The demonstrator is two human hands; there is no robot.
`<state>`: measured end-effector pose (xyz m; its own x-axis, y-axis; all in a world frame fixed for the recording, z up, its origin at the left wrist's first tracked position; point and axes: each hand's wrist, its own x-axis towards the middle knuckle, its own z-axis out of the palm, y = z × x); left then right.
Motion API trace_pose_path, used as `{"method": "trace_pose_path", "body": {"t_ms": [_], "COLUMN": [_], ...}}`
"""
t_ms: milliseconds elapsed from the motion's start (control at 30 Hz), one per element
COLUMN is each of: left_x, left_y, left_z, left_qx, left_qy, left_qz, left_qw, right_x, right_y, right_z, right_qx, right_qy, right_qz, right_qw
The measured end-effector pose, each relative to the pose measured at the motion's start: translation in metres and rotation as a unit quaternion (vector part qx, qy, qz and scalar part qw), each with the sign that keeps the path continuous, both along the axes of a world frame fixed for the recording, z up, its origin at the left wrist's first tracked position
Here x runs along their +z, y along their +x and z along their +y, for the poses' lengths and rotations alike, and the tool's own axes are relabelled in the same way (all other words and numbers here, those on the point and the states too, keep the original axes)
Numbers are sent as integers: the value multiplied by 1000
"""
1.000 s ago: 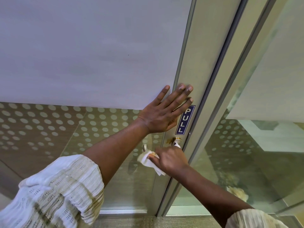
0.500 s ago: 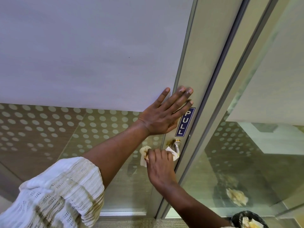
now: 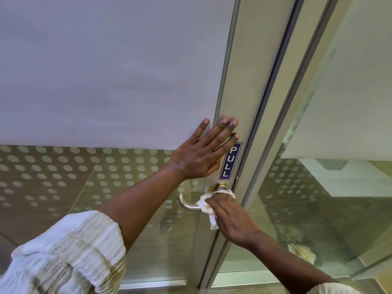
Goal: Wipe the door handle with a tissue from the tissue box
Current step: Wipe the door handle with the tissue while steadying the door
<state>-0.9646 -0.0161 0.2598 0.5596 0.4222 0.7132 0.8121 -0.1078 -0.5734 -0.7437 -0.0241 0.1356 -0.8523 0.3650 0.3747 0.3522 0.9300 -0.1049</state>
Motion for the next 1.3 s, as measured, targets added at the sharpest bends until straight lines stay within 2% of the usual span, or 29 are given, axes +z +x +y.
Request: {"method": "trace_pose_path", "body": {"t_ms": [67, 133, 267, 367, 433, 467, 567, 600, 633, 667, 733, 800, 833, 933, 1033, 1067, 1100, 1167, 1267, 1300], "left_x": [0, 0, 1, 0, 0, 0, 0, 0, 0, 0, 0, 0, 0, 0, 0, 0, 0, 1, 1, 1], "left_y": [1, 1, 0, 0, 1, 1, 0, 0, 0, 0, 1, 1, 2, 1, 1, 1, 1, 0, 0, 0], "left_z": [-1, -1, 0, -1, 0, 0, 1, 0, 0, 0, -1, -1, -1, 0, -1, 0, -1, -1, -1, -1], "left_qx": [-1, 2, 4, -1, -3, -2, 0, 0, 0, -1, -3, -5, -8, -9, -5, -4, -3, -1, -2, -4], "left_qy": [-1, 0, 8, 7, 7, 8, 8, 7, 7, 6, 10, 17, 20, 21, 21, 20, 19, 17, 14, 13], "left_qz": [1, 3, 6, 1, 1, 1, 1, 1, 1, 0, 0, -2, -3, -1, 2, 2, 1, 1, 2, 0], "left_qw": [1000, 1000, 1000, 1000, 1000, 1000, 1000, 1000, 1000, 1000, 1000, 1000, 1000, 1000, 1000, 1000, 1000, 1000, 1000, 1000], "right_x": [-3, -10, -13, -4, 1, 3, 14, 19, 22, 24, 21, 12, 6, -15, -29, -29, -29, -27, -16, -11], "right_y": [1, -3, -22, -40, -47, -48, -50, -51, -52, -53, -53, -49, -44, -26, -7, -2, 1, 3, -3, -6], "right_z": [-10, -28, -59, -66, -66, -61, -39, -36, -34, -34, -40, -47, -51, -58, -50, -47, -44, -38, -30, -28], "right_qx": [-38, -99, -218, -289, -329, -341, -335, -317, -298, -279, -249, -218, -214, -251, -351, -376, -396, -411, -391, -375], "right_qy": [-30, -104, -231, -304, -371, -421, -602, -644, -671, -686, -694, -686, -668, -581, -466, -441, -435, -457, -516, -516], "right_qz": [30, 102, 285, 374, 414, 437, 491, 497, 498, 496, 494, 498, 492, 414, 235, 178, 154, 186, 338, 384], "right_qw": [998, 984, 904, 827, 764, 718, 533, 488, 463, 452, 460, 484, 516, 654, 777, 795, 794, 767, 683, 668]}}
